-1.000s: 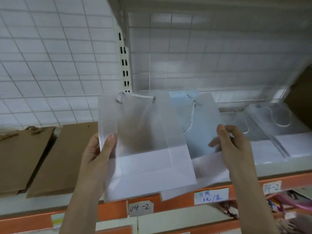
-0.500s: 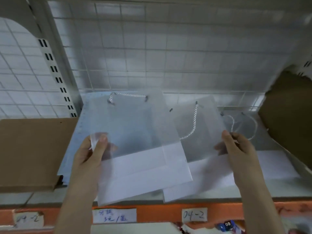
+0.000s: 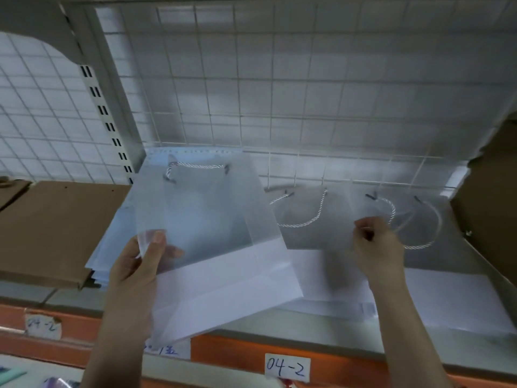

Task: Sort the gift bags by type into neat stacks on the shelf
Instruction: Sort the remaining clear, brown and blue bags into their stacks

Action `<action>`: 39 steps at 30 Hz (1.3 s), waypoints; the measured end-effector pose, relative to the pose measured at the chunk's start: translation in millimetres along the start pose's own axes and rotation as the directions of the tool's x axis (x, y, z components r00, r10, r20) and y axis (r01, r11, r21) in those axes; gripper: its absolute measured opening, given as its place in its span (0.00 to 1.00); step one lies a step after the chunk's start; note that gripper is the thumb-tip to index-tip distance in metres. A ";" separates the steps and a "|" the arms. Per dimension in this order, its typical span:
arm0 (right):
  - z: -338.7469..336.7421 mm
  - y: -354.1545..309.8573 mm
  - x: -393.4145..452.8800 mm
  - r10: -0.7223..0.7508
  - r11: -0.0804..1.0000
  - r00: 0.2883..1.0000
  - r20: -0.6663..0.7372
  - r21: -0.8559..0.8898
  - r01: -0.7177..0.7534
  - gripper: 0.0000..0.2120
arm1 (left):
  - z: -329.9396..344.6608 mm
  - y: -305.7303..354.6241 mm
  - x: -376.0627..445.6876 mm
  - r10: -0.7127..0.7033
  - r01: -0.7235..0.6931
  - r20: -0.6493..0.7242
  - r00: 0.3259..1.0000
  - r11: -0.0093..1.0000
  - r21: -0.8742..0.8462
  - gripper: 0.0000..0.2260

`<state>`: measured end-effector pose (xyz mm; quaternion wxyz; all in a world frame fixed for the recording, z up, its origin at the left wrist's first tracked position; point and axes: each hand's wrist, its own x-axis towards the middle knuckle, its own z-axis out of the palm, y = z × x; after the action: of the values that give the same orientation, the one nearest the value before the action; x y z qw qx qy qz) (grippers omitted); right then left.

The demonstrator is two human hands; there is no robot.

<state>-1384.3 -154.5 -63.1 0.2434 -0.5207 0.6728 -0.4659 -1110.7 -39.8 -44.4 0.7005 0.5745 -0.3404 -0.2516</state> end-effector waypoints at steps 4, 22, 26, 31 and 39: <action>7.9 0.5 -5.4 -0.128 0.927 0.980 0.150 -0.332 0.172 0.16 | 10.2 -2.2 -2.6 -0.066 0.065 0.017 0.998 0.997 0.029 0.08; -44.0 26.3 5.4 -0.402 0.785 0.914 0.055 -0.493 0.375 0.07 | 93.2 4.4 -3.9 -0.084 0.073 0.230 0.970 0.996 0.057 0.06; -61.2 36.1 -5.3 -0.370 0.844 0.929 0.003 -0.417 0.338 0.05 | 126.2 -8.6 1.1 -0.008 -0.097 0.280 0.960 0.929 0.357 0.12; -53.6 41.2 -13.8 -0.360 0.858 0.933 -0.017 -0.398 0.324 0.03 | 141.6 -29.7 -5.1 0.024 -0.341 0.364 0.931 0.411 0.845 0.21; -27.2 21.8 -26.8 -0.413 0.843 0.911 -0.010 -0.383 0.378 0.04 | 147.1 -43.2 -9.4 -0.074 -0.465 0.469 0.880 0.066 0.883 0.14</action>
<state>-1407.7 -118.9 -74.3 0.0074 -0.6628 0.6373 -0.3930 -1227.8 -135.2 -72.5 0.0737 0.7738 -0.6283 0.0327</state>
